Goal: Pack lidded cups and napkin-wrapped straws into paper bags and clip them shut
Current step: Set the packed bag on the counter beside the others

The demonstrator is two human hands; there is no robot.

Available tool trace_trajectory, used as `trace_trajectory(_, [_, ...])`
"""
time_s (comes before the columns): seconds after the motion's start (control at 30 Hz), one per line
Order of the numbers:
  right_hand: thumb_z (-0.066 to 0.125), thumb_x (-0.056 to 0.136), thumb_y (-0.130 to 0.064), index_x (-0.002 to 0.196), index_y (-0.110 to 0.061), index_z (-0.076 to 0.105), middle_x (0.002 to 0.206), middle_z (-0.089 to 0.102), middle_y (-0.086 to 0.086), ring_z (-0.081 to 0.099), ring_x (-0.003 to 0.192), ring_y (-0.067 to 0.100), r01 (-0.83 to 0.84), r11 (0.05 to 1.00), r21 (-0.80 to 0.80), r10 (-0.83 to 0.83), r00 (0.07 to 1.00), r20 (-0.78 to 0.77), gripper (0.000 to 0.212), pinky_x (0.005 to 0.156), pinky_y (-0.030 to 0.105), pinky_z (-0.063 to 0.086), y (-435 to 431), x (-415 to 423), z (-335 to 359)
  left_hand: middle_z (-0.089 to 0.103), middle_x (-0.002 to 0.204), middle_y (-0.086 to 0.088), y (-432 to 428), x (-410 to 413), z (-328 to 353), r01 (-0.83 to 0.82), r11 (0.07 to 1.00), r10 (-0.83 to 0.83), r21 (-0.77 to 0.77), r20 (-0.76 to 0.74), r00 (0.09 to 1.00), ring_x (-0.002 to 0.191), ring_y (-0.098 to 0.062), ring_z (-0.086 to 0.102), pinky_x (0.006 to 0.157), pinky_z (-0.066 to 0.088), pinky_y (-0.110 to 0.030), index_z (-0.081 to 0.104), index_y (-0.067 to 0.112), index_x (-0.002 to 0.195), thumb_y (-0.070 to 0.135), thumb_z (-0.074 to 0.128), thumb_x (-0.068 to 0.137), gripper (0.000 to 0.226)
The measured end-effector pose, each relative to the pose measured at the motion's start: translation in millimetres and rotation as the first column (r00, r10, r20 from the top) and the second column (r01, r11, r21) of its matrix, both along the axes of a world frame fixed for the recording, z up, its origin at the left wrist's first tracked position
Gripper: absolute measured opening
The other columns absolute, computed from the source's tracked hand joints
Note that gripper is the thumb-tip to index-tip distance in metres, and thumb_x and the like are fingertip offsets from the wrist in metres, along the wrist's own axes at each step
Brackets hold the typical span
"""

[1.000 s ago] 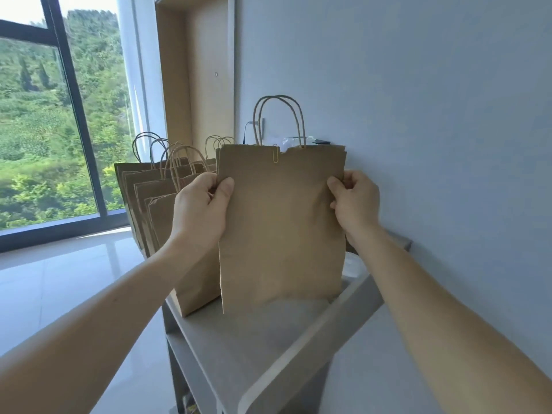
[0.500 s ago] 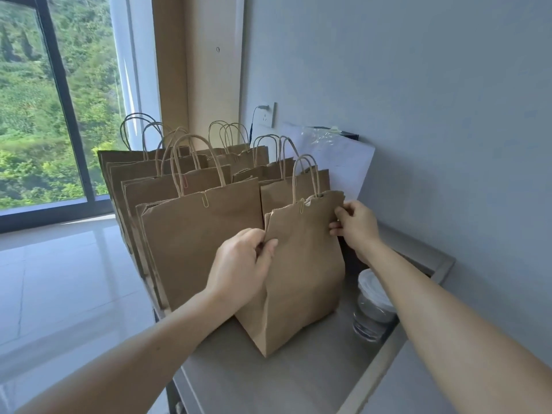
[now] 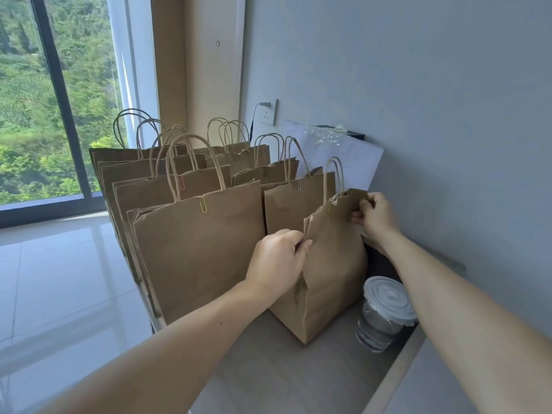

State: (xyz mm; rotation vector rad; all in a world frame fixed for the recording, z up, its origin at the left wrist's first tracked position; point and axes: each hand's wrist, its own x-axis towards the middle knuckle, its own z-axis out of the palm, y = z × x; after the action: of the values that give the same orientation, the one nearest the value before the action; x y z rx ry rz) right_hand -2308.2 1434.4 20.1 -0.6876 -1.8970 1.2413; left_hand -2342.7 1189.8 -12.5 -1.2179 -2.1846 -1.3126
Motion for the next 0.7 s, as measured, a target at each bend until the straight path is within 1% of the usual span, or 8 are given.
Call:
trace_trajectory(0.1, [0.041, 0.103, -0.010, 0.104, -0.009, 0.054, 0.083, 0.062, 0.003, 0.064, 0.072, 0.015, 0.023, 1.000, 0.006, -0.023, 1.000, 0.004, 0.012, 0.087, 0.048, 0.056, 4.5, 5.8, -2.3, 0.039, 0.060, 0.007, 7.9, 3.8, 1.3, 0.005, 1.000, -0.004, -0.022, 0.029, 1.000, 0.063, -0.020, 0.042, 0.060, 0.034, -0.034, 0.046, 0.012, 0.064, 0.021, 0.063, 0.094, 0.035])
trace_trajectory(0.23, [0.044, 0.102, -0.012, 0.085, -0.020, 0.055, 0.079, 0.065, 0.005, 0.067, 0.076, 0.022, 0.080, 0.995, 0.055, -0.080, 0.997, 0.000, 0.022, 0.084, 0.046, 0.057, 2.2, 9.2, 3.2, 0.038, 0.060, 0.006, 8.8, 2.8, 4.7, 0.006, 1.000, -0.005, -0.023, 0.067, 0.998, 0.063, -0.020, 0.040, 0.061, 0.033, -0.034, 0.047, 0.011, 0.064, 0.021, 0.062, 0.094, 0.035])
trace_trajectory(0.3, [0.044, 0.102, -0.012, 0.087, -0.018, 0.056, 0.081, 0.067, 0.008, 0.069, 0.078, 0.025, 0.106, 0.993, 0.054, -0.106, 0.994, -0.012, 0.020, 0.084, 0.045, 0.058, -0.2, 8.7, 2.8, 0.039, 0.061, 0.005, 8.4, 3.5, 5.3, 0.009, 0.999, -0.006, -0.043, 0.078, 0.997, 0.064, -0.021, 0.042, 0.060, 0.032, -0.033, 0.044, 0.014, 0.063, 0.022, 0.061, 0.095, 0.037])
trace_trajectory(0.4, [0.047, 0.102, -0.016, 0.108, -0.013, 0.058, 0.102, 0.069, 0.015, 0.068, 0.080, 0.020, 0.104, 0.994, 0.018, -0.104, 0.995, -0.008, 0.013, 0.086, 0.046, 0.058, -8.1, 11.1, -1.1, 0.038, 0.063, 0.006, 6.6, 2.3, 4.2, 0.000, 0.998, 0.007, -0.069, 0.104, 0.995, 0.066, -0.022, 0.042, 0.061, 0.031, -0.032, 0.033, 0.017, 0.060, 0.023, 0.058, 0.096, 0.044])
trace_trajectory(0.47, [0.050, 0.101, -0.025, 0.129, -0.014, 0.052, 0.123, 0.063, 0.009, 0.067, 0.100, 0.025, 0.103, 0.994, 0.030, -0.104, 0.994, 0.039, 0.030, 0.092, 0.048, 0.054, -16.5, 19.7, -0.8, 0.041, 0.068, 0.008, 4.1, 3.3, 5.7, 0.000, 0.995, 0.009, -0.102, 0.084, 0.996, 0.068, -0.023, 0.049, 0.060, 0.031, -0.032, 0.036, 0.020, 0.065, 0.026, 0.057, 0.096, 0.038])
trace_trajectory(0.53, [0.052, 0.099, -0.035, 0.140, -0.015, 0.044, 0.135, 0.055, 0.004, 0.059, 0.118, 0.026, 0.124, 0.986, 0.115, -0.137, 0.984, 0.113, 0.046, 0.102, 0.048, 0.046, -27.9, 36.2, 2.6, 0.052, 0.092, 0.007, 1.2, 7.8, 12.6, -0.034, 0.991, 0.035, -0.127, 0.007, 0.999, 0.077, -0.023, 0.058, 0.061, 0.034, -0.030, 0.053, 0.020, 0.097, 0.031, 0.059, 0.093, 0.013])
trace_trajectory(0.6, [0.052, 0.098, -0.041, 0.142, -0.016, 0.043, 0.141, 0.052, 0.002, 0.052, 0.126, 0.022, 0.110, 0.965, 0.239, -0.156, 0.970, 0.184, 0.051, 0.107, 0.043, 0.041, -41.9, 58.1, 4.2, 0.049, 0.126, -0.001, 1.1, 12.3, 19.1, -0.126, 0.984, 0.103, -0.125, -0.177, 0.979, 0.095, -0.024, 0.058, 0.069, 0.042, -0.033, 0.040, 0.021, 0.138, 0.033, 0.067, 0.085, 0.061])
trace_trajectory(0.7, [0.049, 0.099, -0.044, 0.144, -0.019, 0.043, 0.146, 0.048, 0.001, 0.047, 0.132, 0.020, 0.037, 0.926, 0.375, -0.156, 0.943, 0.294, 0.052, 0.110, 0.039, 0.036, -60.5, 99.1, 4.2, 0.039, 0.144, -0.007, 4.1, 23.2, 34.5, -0.246, 0.962, 0.160, -0.117, -0.486, 0.859, 0.124, -0.031, 0.041, 0.101, 0.035, -0.047, 0.032, 0.020, 0.149, 0.032, 0.074, 0.074, 0.087])
